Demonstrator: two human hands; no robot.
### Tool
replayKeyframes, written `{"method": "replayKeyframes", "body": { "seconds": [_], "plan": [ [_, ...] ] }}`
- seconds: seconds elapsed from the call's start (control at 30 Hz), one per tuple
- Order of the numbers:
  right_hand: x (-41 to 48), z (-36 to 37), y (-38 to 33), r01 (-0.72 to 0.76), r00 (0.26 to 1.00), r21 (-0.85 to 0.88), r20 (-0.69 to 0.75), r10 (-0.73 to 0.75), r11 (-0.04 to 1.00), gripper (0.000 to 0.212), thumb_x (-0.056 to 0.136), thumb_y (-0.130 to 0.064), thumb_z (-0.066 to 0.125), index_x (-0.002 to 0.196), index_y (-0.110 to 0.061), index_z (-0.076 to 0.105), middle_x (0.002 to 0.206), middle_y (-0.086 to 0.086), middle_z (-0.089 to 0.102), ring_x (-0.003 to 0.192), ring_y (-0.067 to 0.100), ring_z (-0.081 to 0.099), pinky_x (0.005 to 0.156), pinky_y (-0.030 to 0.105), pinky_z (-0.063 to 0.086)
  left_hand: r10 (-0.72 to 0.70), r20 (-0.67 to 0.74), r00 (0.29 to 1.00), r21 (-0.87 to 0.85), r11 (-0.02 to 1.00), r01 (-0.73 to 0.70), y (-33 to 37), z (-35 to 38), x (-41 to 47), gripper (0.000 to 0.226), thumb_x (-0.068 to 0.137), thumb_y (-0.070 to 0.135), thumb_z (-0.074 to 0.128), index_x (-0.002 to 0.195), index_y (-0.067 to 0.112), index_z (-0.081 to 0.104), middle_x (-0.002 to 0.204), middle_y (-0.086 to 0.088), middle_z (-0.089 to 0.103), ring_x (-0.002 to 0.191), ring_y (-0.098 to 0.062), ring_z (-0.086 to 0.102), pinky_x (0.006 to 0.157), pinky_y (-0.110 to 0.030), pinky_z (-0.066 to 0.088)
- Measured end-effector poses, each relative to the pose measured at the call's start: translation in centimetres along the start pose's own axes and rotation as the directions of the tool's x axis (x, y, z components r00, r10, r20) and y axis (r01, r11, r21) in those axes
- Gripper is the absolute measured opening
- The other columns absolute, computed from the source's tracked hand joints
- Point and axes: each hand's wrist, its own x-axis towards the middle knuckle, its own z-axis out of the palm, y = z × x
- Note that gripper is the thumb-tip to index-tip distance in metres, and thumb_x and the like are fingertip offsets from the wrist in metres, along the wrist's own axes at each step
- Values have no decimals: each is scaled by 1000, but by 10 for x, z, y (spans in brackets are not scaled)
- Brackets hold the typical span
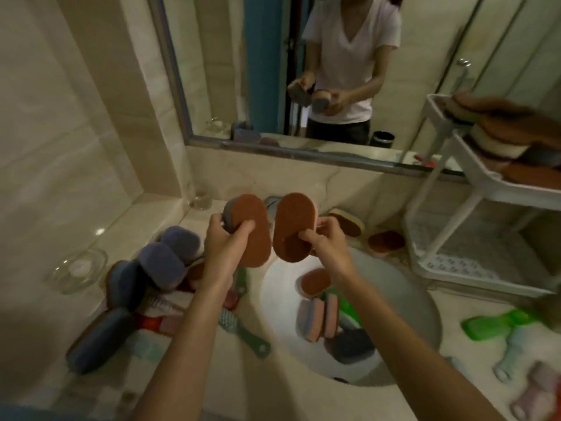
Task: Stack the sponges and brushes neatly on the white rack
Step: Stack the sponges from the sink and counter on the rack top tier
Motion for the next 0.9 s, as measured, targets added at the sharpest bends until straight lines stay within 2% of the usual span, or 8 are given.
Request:
{"method": "replayKeyframes", "body": {
  "seconds": [0.17,0.33,0.43,0.5,0.63,0.7,0.8,0.9],
  "plan": [
    [3,-97,-53,172,970,3,-174,-169,985,23,85,-13,61,101,-16,46,100,8,58,90,22,60,75,35,54,161,135,978,-88,985,-150,64,90,-23,28,84,25,63,108,22,48,102,2,55,92,-22,58,85,-38,52],
    [10,-207,-85,281,902,-37,-332,-277,959,32,85,-12,63,106,-19,39,97,4,56,90,19,58,77,35,51,257,280,925,-111,966,-235,117,189,-59,37,89,27,58,123,16,46,104,2,51,89,-16,52,66,-26,45],
    [16,-276,-103,334,845,-75,-418,-334,940,32,86,-15,62,110,-18,41,95,0,56,88,16,59,77,34,52,255,368,894,-152,965,-213,146,251,-79,33,90,31,56,119,17,45,109,-1,54,94,-19,55,78,-33,47],
    [25,-323,-111,359,817,-85,-453,-357,930,35,89,-18,59,118,-18,41,101,2,57,91,17,60,79,36,54,253,399,881,-143,967,-213,166,292,-89,42,91,34,55,126,15,43,115,-2,54,105,-24,56,86,-37,48],
    [60,-398,-122,289,844,-11,-470,-260,957,27,95,-19,48,119,-26,38,113,6,55,98,24,61,83,45,56,187,469,863,-172,978,-119,198,358,-88,48,91,36,54,131,13,41,131,-9,53,117,-27,54,90,-34,46],
    [83,-427,-124,240,830,-3,-518,-207,971,34,96,-19,45,128,-23,39,115,6,55,97,22,58,82,40,54,133,501,855,-210,977,-29,212,387,-79,44,90,38,54,127,15,44,133,-7,53,119,-26,53,98,-36,45],
    [117,-455,-123,176,839,1,-524,-149,984,38,97,-13,38,134,-20,40,116,8,54,100,23,54,77,34,49,60,537,842,-214,975,66,227,423,-69,49,90,39,54,132,15,46,132,-4,55,117,-25,54,91,-33,45],
    [142,-461,-116,113,869,-46,-479,-121,993,39,97,-9,33,134,-18,42,129,13,53,114,30,53,98,42,46,17,555,832,-221,967,128,227,447,-62,49,90,35,55,134,14,46,131,-6,58,116,-24,56,87,-31,45]
  ]
}}
